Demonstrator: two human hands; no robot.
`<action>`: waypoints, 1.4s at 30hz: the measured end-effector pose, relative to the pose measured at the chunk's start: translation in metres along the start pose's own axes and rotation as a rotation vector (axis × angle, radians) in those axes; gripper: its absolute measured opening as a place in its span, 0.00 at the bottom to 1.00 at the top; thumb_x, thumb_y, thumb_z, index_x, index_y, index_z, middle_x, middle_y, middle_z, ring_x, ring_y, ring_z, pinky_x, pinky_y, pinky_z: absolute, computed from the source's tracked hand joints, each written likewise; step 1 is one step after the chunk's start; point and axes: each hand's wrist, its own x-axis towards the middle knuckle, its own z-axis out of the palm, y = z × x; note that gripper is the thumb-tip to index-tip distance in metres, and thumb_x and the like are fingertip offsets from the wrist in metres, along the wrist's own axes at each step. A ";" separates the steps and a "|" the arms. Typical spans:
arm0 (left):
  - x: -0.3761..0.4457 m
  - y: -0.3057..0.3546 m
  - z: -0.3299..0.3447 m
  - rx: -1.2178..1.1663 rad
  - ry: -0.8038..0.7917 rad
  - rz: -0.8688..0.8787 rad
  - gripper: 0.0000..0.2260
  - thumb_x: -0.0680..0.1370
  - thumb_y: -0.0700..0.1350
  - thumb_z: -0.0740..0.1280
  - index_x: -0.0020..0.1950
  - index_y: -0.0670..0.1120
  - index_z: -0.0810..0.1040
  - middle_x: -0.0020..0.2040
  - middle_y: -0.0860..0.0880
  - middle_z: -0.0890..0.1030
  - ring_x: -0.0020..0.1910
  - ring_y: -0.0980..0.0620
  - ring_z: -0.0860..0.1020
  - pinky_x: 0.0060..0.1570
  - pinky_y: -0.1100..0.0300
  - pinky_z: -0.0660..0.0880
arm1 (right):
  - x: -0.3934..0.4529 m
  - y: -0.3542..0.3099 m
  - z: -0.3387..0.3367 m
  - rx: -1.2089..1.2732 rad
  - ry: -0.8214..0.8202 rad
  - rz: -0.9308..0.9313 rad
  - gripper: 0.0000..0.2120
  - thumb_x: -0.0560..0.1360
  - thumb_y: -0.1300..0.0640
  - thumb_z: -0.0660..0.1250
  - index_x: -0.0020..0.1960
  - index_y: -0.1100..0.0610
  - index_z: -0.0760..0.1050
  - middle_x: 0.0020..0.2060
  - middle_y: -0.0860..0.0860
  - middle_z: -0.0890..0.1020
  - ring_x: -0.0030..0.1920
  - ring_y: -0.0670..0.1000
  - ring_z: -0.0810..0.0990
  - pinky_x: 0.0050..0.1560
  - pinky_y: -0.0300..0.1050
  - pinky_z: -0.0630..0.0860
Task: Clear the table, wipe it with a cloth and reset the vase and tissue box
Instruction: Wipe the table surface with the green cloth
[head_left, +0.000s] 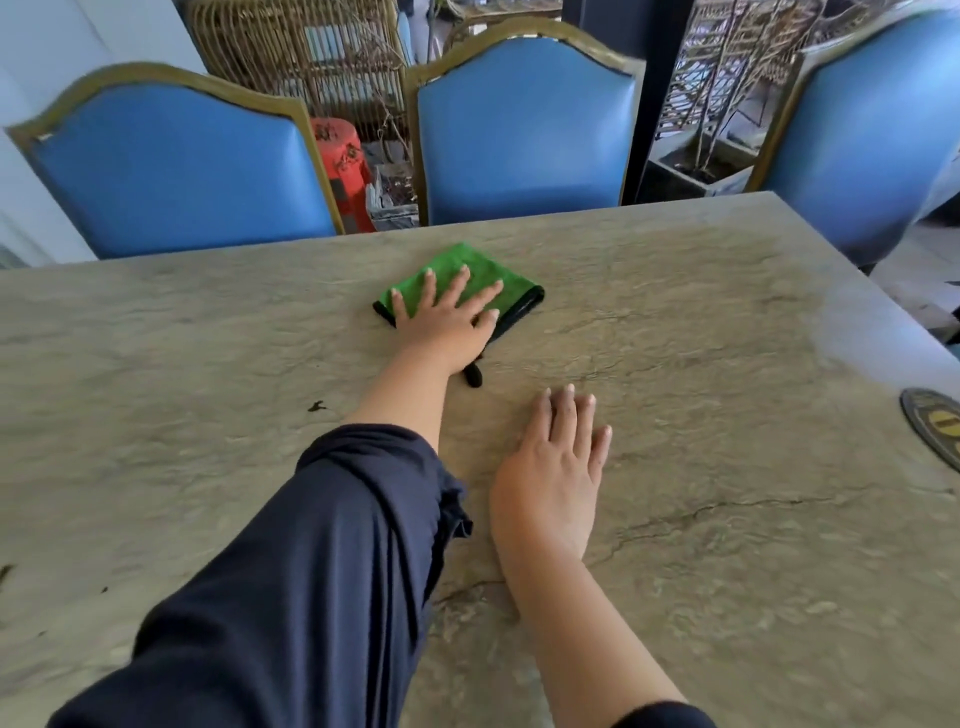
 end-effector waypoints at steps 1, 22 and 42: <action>-0.001 -0.012 -0.001 -0.013 0.021 -0.095 0.20 0.79 0.62 0.41 0.72 0.70 0.45 0.78 0.56 0.40 0.76 0.44 0.36 0.68 0.34 0.33 | -0.001 0.000 0.002 -0.007 0.005 -0.005 0.27 0.82 0.57 0.41 0.77 0.57 0.35 0.77 0.53 0.36 0.75 0.55 0.32 0.75 0.56 0.34; -0.101 -0.056 0.013 0.020 0.111 -0.134 0.20 0.80 0.62 0.41 0.72 0.71 0.45 0.78 0.59 0.43 0.77 0.44 0.39 0.68 0.33 0.36 | -0.022 -0.045 0.020 -0.038 -0.029 -0.178 0.27 0.81 0.53 0.44 0.78 0.56 0.41 0.78 0.52 0.40 0.76 0.51 0.34 0.74 0.61 0.34; -0.176 -0.105 0.014 -0.054 0.042 -0.392 0.21 0.79 0.62 0.41 0.72 0.70 0.42 0.77 0.57 0.38 0.76 0.46 0.35 0.69 0.33 0.36 | -0.074 -0.037 0.026 -0.027 -0.097 -0.268 0.26 0.83 0.51 0.42 0.78 0.52 0.39 0.77 0.53 0.38 0.76 0.53 0.34 0.76 0.50 0.35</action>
